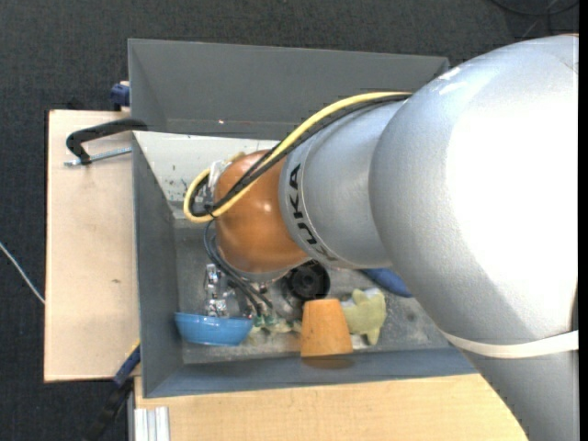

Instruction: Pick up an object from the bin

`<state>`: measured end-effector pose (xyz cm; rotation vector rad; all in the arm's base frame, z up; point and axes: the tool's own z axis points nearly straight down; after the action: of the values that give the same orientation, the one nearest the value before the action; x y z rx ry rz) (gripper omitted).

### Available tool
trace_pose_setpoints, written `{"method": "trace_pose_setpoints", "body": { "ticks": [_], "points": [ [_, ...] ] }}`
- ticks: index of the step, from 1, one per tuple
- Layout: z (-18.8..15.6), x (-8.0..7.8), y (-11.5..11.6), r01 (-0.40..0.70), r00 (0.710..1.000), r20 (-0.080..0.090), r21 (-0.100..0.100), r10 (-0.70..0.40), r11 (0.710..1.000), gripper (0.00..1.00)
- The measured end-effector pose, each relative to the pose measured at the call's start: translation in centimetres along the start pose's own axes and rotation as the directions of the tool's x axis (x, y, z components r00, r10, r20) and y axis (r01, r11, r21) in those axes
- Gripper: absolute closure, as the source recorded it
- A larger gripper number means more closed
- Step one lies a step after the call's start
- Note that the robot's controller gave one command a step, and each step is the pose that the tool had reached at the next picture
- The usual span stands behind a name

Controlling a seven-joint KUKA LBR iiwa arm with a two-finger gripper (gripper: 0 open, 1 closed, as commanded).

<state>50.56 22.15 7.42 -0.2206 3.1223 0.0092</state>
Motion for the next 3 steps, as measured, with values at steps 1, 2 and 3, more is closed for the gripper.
{"method": "trace_pose_setpoints", "body": {
  "ticks": [1, 2, 3],
  "points": [
    [0.15, 0.14, -0.03, 0.0, 1.0, -0.005, 0.001, 0.0, 1.0, 0.0],
    [0.01, 0.03, 0.01, 0.0, 1.0, -0.001, 0.0, 0.0, 1.0, 1.0],
    [0.15, 0.15, -0.03, 0.0, 1.0, -0.005, 0.001, 0.0, 1.0, 0.0]
  ]
}}
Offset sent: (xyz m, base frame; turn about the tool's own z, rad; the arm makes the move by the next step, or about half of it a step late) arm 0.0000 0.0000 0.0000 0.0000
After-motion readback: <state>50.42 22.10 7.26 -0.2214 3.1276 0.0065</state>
